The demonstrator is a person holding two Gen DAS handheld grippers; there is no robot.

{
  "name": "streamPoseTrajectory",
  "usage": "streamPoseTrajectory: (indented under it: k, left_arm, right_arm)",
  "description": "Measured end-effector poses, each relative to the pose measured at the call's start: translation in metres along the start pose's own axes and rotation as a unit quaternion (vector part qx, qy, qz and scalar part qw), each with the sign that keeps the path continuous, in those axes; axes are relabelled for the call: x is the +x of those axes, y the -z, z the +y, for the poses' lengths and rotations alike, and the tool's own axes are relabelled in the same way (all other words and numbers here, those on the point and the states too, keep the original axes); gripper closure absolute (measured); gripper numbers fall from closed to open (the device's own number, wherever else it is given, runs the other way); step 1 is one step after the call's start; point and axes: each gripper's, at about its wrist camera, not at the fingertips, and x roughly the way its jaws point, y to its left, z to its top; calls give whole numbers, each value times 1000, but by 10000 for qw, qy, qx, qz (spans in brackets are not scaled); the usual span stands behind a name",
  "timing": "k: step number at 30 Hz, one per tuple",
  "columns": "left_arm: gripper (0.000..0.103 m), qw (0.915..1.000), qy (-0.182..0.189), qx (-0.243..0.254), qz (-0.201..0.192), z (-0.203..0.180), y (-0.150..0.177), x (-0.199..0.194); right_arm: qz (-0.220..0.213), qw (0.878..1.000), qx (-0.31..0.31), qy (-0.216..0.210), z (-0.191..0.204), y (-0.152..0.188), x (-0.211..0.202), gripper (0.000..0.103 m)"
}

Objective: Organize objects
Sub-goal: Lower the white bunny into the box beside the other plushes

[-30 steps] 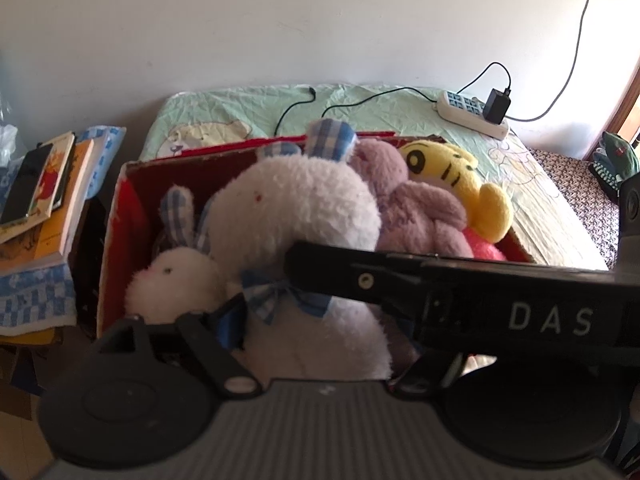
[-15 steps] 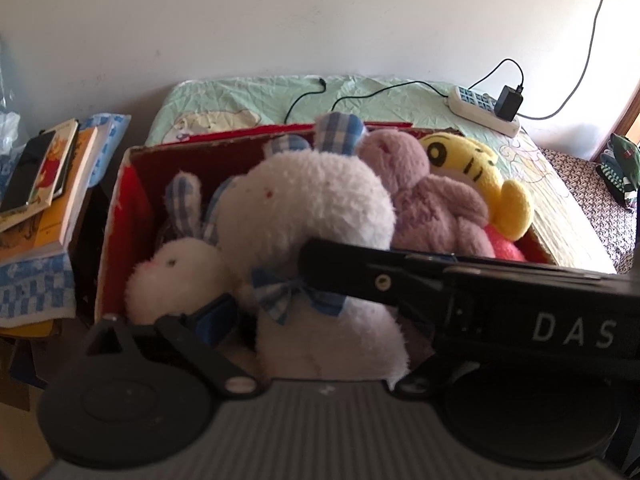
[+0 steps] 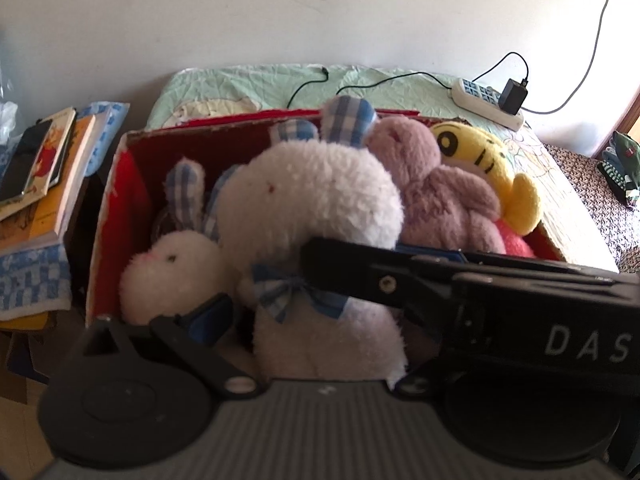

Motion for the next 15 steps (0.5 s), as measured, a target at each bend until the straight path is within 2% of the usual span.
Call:
streamPoseTrajectory:
  k: [15]
  left_arm:
    - [0,9999,108,-12,130,2,3,7]
  right_arm:
    - [-169,9979,555,-273,-13,1,-17,59]
